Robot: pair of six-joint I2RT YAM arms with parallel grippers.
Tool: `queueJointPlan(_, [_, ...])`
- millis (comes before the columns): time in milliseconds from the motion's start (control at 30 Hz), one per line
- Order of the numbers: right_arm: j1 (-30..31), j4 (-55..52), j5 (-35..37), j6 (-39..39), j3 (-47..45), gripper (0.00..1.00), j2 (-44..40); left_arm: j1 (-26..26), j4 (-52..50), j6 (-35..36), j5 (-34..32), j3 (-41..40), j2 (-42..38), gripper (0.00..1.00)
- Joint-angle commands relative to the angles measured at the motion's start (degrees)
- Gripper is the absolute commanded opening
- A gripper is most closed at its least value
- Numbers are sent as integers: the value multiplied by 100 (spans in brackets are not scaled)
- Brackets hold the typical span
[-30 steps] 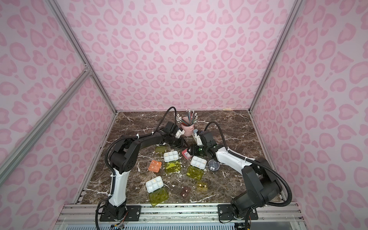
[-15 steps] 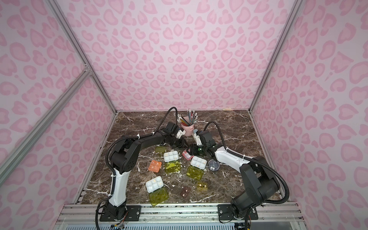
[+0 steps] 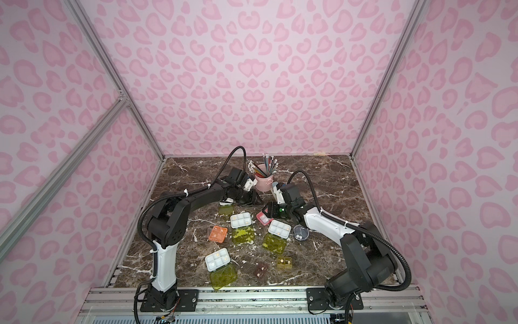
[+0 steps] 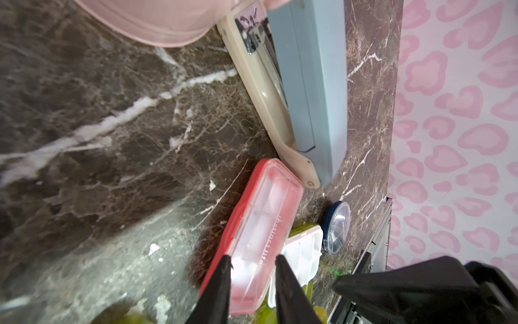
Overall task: Close pillboxes
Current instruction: Close the lid on the pillbox.
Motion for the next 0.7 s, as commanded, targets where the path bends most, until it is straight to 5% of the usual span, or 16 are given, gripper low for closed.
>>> queueJointPlan(0, [3, 43, 3, -45, -70, 56, -78, 2, -96, 72, -46, -40, -105, 31])
queueJointPlan(667, [-30, 56, 98, -66, -381, 59, -296, 2, -195, 44, -34, -959, -1158, 33])
